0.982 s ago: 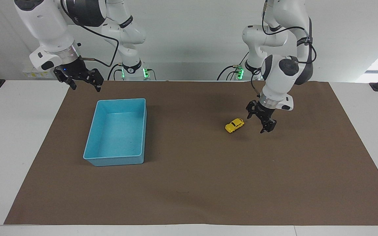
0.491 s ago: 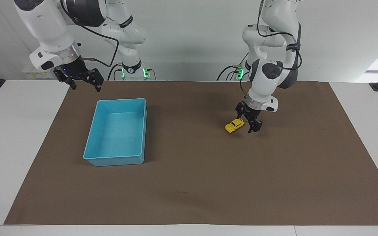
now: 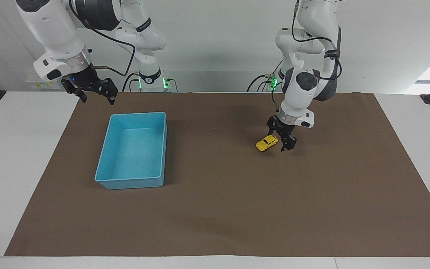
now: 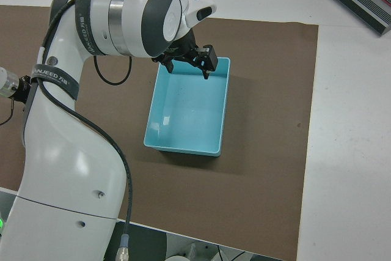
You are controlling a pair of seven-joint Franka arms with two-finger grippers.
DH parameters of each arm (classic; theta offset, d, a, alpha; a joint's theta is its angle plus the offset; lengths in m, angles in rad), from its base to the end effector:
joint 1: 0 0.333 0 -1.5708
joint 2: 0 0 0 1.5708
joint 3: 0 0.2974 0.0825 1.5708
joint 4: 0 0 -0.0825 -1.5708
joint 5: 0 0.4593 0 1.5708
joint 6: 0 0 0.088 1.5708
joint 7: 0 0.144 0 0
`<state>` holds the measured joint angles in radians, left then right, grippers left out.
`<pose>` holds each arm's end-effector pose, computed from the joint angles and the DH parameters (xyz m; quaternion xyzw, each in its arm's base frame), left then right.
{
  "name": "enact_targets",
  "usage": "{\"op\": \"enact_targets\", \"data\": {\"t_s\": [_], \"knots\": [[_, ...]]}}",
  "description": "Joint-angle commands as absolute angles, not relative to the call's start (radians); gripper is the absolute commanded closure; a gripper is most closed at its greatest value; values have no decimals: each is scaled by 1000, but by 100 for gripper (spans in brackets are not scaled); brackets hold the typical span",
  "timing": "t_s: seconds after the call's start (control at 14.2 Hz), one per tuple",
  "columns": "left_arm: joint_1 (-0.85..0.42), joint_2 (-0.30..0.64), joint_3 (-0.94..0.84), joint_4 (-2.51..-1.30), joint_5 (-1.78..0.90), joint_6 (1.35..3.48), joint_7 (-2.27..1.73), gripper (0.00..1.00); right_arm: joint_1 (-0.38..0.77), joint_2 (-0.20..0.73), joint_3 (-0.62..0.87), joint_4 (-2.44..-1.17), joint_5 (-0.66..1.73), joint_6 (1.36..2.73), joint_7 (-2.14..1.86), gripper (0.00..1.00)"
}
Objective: Wind up and store yellow beetle car
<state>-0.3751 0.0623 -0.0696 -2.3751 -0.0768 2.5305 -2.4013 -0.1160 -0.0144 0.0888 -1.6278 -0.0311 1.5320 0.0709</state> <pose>0.5069 -0.2430 0.1930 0.5320 0.8451 -0.0185 0.0498 0.6163 -0.0211 0.5438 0.9978 -0.0490 -0.0403 0.0171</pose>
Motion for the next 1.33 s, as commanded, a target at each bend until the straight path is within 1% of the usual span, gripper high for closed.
{"op": "enact_targets", "data": {"t_s": [0.0, 0.07, 0.14, 0.21, 0.35, 0.49, 0.56, 0.7, 0.98, 1.26], "knots": [[-431, 37, -49, -2407, -86, 2556, -2413, 57, -133, -32, 97, -1646, -12, 1523, 63, 0], [-431, 37, -49, -2407, -86, 2557, -2408, 64, -132, -34, 97, -1646, -12, 1523, 63, 0], [-431, 37, -49, -2407, -86, 2557, -2404, 80, -132, -34, 97, -1646, -12, 1523, 64, 0], [-431, 35, -49, -2407, -78, 2553, -2379, 99, -132, -34, 97, -1646, -12, 1523, 64, 0], [-433, 41, -51, -2392, -77, 2536, -2262, 100, -133, -32, 97, -1646, -12, 1523, 63, 0], [-454, 73, -51, -2330, -77, 2527, -2249, 100, -133, -32, 97, -1646, -12, 1523, 63, 0], [-460, 78, -51, -2319, -77, 2526, -2205, 100, -132, -32, 97, -1646, -12, 1523, 63, 0], [-471, 71, -52, -2327, -77, 2514, -2105, 100, -133, -32, 97, -1646, -11, 1523, 63, 0], [-502, 69, -52, -2330, -78, 2529, -2108, 100, -132, -32, 97, -1646, -11, 1523, 64, 0], [-495, 112, -52, -2336, -89, 2562, -2131, 100, -132, -32, 97, -1646, -11, 1523, 64, 0]]}}
